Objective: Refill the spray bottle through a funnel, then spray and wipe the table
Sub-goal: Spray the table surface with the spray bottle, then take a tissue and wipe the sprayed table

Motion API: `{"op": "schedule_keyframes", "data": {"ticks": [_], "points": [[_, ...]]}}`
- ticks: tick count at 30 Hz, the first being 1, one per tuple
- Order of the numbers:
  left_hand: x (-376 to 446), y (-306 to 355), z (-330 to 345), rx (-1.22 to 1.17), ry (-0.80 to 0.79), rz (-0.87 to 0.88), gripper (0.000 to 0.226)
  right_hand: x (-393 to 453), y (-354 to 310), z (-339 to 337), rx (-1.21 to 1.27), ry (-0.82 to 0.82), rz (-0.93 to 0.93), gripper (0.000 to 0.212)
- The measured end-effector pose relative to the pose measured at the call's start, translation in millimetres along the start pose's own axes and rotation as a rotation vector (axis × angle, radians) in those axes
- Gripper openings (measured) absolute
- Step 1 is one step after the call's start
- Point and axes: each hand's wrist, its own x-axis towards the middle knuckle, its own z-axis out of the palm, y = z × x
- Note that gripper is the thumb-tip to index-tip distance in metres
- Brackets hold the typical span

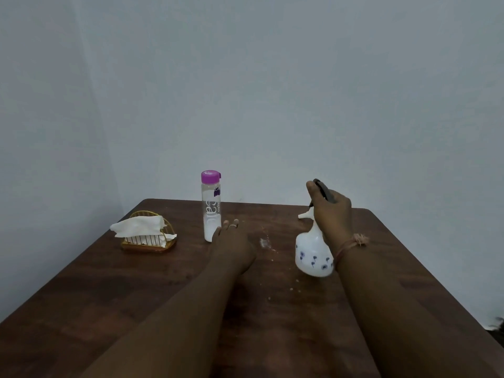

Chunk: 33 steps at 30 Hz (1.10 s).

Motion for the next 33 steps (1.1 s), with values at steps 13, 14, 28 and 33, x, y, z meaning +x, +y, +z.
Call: {"op": "schedule_keyframes", "data": {"ticks": [13, 14, 28, 33], "points": [[10.3, -25.9, 9.7, 0.007, 0.019, -0.026, 0.042, 46.7, 70.3, 44.8, -0.164, 0.051, -0.08, 0.027], [12.0, -27.2, 10.4, 0.0, 0.035, -0.029, 0.039, 46.9, 75.2, 46.3, -0.296, 0.078, -0.073, 0.032], [9.6, -35.0, 13.1, -0.069, 0.095, -0.04, 0.023, 69.6, 102.4, 47.0, -0.517, -0.034, 0.042, 0.038], [6.2, -37.4, 7.0, -0.084, 0.118, -0.014, 0.026, 69.9, 105.2, 53.4, -0.502, -0.009, 0.02, 0.04]]}}
